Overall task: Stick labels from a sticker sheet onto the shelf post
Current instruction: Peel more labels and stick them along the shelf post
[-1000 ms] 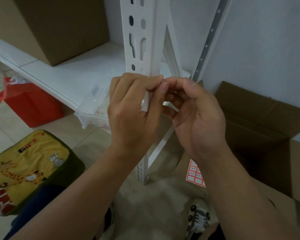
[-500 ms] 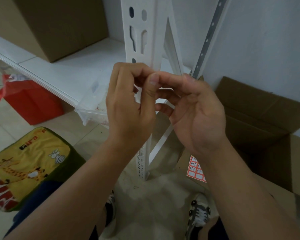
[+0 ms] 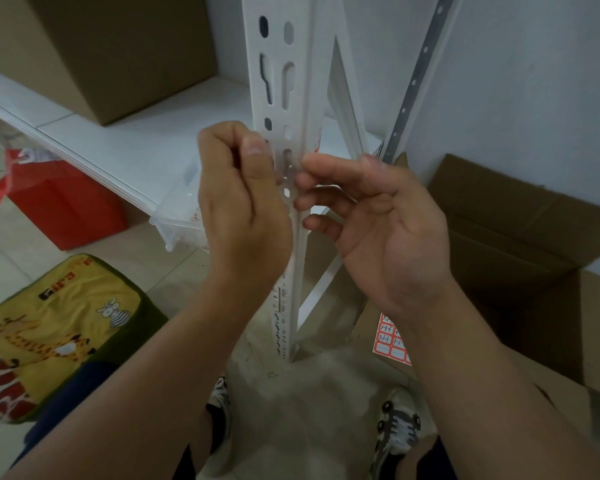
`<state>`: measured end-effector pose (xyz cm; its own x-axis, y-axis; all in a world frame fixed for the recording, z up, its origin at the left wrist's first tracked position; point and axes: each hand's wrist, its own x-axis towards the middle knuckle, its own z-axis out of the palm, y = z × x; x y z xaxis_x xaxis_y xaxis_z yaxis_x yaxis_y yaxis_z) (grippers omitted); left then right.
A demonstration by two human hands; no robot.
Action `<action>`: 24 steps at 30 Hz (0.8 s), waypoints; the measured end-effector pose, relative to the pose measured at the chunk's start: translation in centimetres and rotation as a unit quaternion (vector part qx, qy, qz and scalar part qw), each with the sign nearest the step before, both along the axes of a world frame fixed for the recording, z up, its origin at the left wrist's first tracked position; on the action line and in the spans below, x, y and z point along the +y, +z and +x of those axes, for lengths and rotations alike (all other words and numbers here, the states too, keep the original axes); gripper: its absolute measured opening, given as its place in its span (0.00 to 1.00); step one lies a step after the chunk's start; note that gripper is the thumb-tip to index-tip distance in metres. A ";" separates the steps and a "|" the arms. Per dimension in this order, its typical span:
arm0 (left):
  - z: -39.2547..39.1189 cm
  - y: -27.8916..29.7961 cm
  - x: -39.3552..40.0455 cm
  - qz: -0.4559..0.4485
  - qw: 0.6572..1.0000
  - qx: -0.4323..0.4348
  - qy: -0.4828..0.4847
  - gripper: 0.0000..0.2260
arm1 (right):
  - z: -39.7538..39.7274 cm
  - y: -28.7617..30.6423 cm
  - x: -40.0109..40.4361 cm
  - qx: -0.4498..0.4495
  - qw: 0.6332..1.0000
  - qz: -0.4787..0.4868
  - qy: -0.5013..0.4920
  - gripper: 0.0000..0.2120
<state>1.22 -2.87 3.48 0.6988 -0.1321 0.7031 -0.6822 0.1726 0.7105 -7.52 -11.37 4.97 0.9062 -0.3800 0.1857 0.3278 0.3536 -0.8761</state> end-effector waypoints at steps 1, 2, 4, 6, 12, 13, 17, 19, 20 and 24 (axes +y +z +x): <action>0.5 0.0 0.0 -0.008 1.000 0.029 -0.004 0.11 | 0.0 0.0 -0.1 -0.001 1.000 -0.001 -0.011 0.18; 1.0 0.0 0.1 -0.008 0.999 0.051 -0.003 0.11 | 0.0 -0.1 -0.2 0.000 1.000 -0.002 -0.024 0.17; 2.0 0.0 0.3 -0.002 0.996 0.085 0.001 0.12 | 0.0 -0.3 -0.5 0.007 0.999 -0.001 -0.051 0.16; 3.2 -0.1 0.6 0.012 0.993 0.115 0.014 0.14 | 0.1 -0.6 -0.7 0.022 0.997 0.002 -0.079 0.14; 7.8 -1.3 2.3 0.156 0.974 0.155 0.050 0.24 | 0.4 -1.2 -1.1 0.075 0.981 -0.018 -0.180 0.11; 8.4 -1.5 2.4 0.180 0.968 0.165 0.053 0.26 | 0.5 -1.2 -1.1 0.082 0.978 -0.021 -0.192 0.12; 9.8 -2.4 2.5 0.294 0.933 0.202 0.052 0.28 | 0.9 -1.1 -1.1 0.085 0.973 -0.024 -0.212 0.13; 10.7 -3.2 2.2 0.341 0.912 0.224 0.047 0.27 | 1.0 -1.1 -1.1 0.086 0.971 -0.026 -0.220 0.14; 11.2 -3.6 2.0 0.353 0.904 0.239 0.041 0.25 | 1.1 -1.0 -1.2 0.087 0.971 -0.026 -0.223 0.14; 12.3 -4.4 1.5 0.391 0.877 0.277 0.034 0.22 | 1.1 -0.9 -1.5 0.088 0.970 -0.019 -0.225 0.16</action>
